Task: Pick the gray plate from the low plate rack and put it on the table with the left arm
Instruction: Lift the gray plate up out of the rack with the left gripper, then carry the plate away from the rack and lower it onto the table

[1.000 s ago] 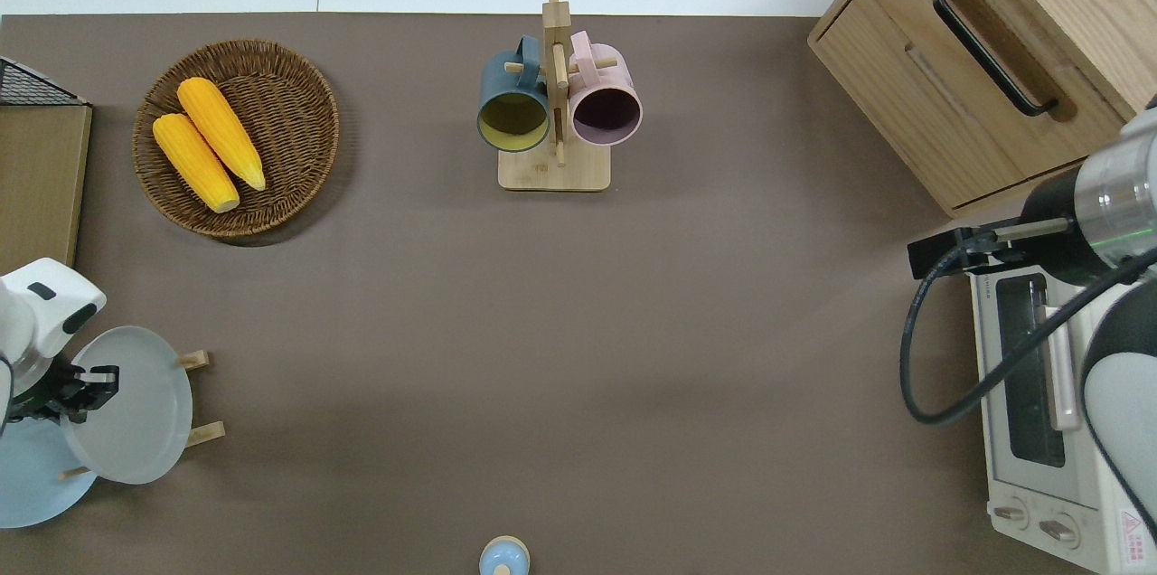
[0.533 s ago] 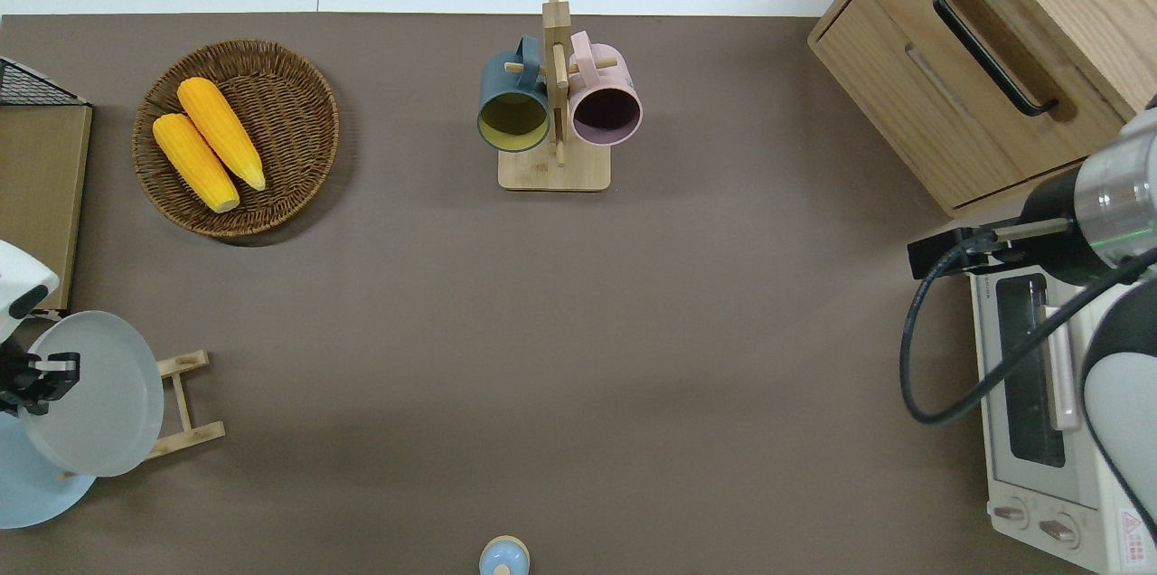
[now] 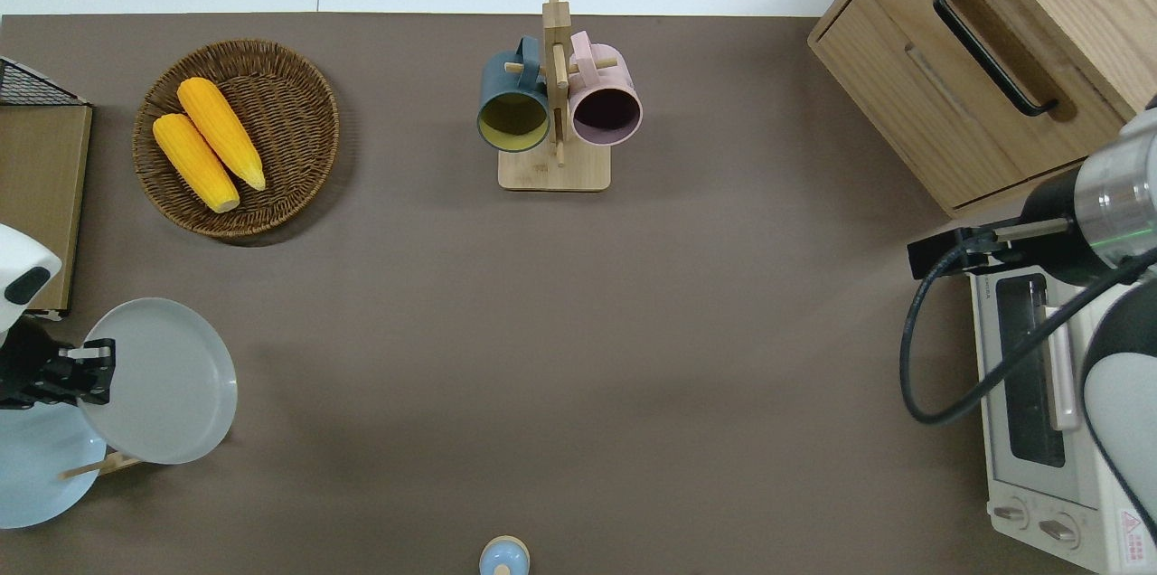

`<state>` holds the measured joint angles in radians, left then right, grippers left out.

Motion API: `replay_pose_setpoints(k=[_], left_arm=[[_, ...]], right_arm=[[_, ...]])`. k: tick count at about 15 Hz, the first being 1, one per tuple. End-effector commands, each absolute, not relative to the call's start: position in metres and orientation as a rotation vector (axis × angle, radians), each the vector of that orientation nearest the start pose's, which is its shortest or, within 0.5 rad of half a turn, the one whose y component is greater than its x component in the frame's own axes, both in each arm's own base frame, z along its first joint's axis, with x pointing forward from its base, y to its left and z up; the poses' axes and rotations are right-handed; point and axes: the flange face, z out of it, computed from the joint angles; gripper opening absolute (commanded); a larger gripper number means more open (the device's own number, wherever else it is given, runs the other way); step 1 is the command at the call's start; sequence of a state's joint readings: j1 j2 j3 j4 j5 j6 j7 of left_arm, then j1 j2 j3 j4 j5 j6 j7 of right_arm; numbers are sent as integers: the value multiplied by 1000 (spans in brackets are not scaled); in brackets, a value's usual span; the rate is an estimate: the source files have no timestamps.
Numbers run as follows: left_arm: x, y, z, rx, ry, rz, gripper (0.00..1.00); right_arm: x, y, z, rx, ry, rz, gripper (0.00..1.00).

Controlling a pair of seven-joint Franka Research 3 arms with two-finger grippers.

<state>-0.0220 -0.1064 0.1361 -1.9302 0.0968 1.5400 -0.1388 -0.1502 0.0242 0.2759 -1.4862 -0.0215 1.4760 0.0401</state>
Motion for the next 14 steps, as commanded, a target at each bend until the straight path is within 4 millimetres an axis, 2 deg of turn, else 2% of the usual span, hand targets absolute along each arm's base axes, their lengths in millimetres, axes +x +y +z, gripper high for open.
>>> replay_pose_setpoints(k=[1,3,4,6,10,14], left_arm=[[492,53,499,-3156,-420,478,0],[491,38,476,-3196,-449,506,0],[488,26,458,-3190,-421,514,0],[482,15,414,-3200,-414,437,0],[477,-2,388,-3201,-438,344,0],[474,-10,357,-3183,-412,404,0]], right_arm=[[547,63,647,-3159,-111,57,983],[547,64,648,-3159,-111,52,983],[547,64,648,-3159,-111,52,983],[546,64,647,-3159,-111,54,983],[546,64,647,-3159,-111,54,983],[546,63,647,-3159,-108,54,983]])
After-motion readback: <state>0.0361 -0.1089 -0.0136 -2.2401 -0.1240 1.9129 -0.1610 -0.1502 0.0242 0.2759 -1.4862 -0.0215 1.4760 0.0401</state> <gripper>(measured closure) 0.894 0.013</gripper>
